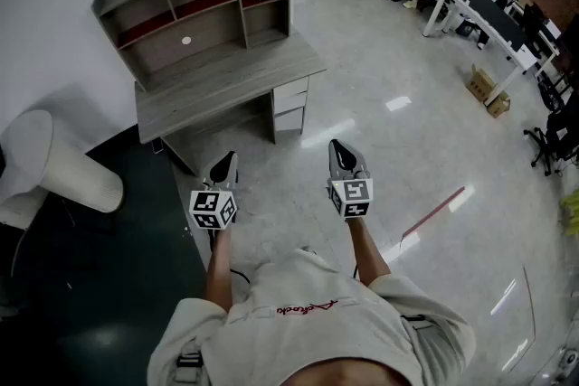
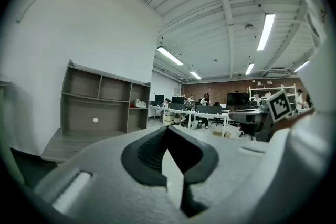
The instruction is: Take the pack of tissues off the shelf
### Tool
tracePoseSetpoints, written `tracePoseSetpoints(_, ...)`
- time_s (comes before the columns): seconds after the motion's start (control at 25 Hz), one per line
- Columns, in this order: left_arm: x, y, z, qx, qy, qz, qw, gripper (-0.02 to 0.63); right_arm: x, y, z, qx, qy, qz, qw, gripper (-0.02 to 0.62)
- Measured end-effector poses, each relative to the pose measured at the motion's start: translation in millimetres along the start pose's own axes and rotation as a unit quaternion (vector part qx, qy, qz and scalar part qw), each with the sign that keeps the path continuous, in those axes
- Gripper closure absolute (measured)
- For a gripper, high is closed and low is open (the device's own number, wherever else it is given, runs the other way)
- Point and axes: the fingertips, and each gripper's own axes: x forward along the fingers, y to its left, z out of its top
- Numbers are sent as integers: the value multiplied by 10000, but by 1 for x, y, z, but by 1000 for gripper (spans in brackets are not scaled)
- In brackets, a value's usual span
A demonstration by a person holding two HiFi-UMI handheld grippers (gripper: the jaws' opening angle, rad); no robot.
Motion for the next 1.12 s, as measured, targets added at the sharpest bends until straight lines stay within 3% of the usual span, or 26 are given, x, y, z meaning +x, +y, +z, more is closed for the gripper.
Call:
tracePoseSetpoints(0.48, 11, -10, 4, 38, -10, -52, 10000, 607, 1, -11, -2, 37, -5, 7, 10000, 589)
tracePoseSetpoints(1.12, 56, -48, 1, 10, -26, 50, 10000, 607, 10, -57, -20, 168, 44, 226, 9996, 589)
